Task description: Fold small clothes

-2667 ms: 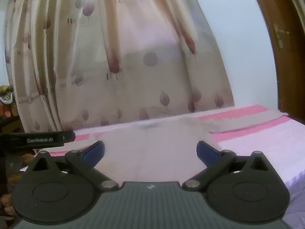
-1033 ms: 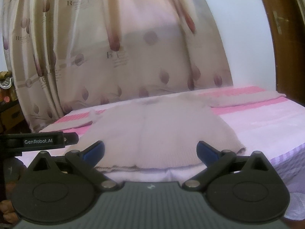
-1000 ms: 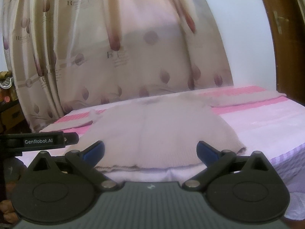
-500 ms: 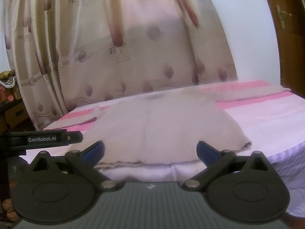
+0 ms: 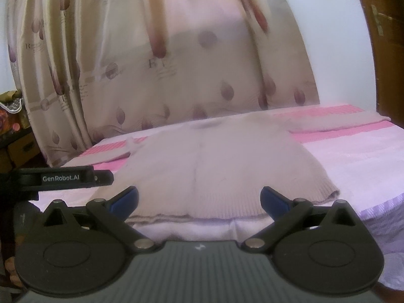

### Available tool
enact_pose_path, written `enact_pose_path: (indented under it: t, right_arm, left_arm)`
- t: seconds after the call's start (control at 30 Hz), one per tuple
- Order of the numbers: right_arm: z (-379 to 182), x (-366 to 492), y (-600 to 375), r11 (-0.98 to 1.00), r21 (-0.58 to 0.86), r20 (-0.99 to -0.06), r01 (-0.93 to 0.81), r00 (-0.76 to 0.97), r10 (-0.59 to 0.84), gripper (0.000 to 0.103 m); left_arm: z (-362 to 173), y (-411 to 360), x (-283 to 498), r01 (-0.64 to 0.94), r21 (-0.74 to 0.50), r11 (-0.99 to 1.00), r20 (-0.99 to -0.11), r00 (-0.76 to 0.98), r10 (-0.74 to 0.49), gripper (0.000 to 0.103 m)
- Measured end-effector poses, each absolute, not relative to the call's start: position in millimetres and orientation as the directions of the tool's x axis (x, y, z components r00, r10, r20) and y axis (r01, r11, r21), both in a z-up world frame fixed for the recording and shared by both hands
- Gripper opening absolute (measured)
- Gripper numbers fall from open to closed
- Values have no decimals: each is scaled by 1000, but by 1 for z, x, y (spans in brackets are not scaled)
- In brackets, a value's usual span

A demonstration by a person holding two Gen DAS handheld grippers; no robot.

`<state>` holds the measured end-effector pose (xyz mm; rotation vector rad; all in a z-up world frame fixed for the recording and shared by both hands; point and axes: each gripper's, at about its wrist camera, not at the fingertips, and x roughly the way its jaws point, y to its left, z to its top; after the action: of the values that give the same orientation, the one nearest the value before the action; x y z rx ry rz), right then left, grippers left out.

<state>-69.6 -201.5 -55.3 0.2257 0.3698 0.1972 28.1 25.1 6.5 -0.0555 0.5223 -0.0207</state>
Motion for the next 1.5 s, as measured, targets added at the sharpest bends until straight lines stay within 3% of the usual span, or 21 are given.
enact_pose_path:
  t: [0.37,0.77,1.17,1.37,1.5]
  right_arm:
    - [-54,-51,-207,948,274,-341,-160,906,252,103]
    - [-43,-8,-239,897,377,-249,-232,907,339,103]
    - [-55,74,-310,894,403,-307,-197,891,335,103]
    - [-77,116,-412,839,544,-310,-32,921,236,102]
    - [-94,144,-492,776,620,-344,114,929,139,94]
  left_arm:
    - [19,16,53,0,-38,999,-484,875,-18,103]
    - [21,-2,98,-2,5,1000,-495,869,4,103]
    - [-2,-25,177,-25,69,997,-479,876,55,103]
    - [-30,-15,222,-75,101,992,-440,891,112,103]
    - [-47,-5,240,-136,108,985,-436,884,170,103]
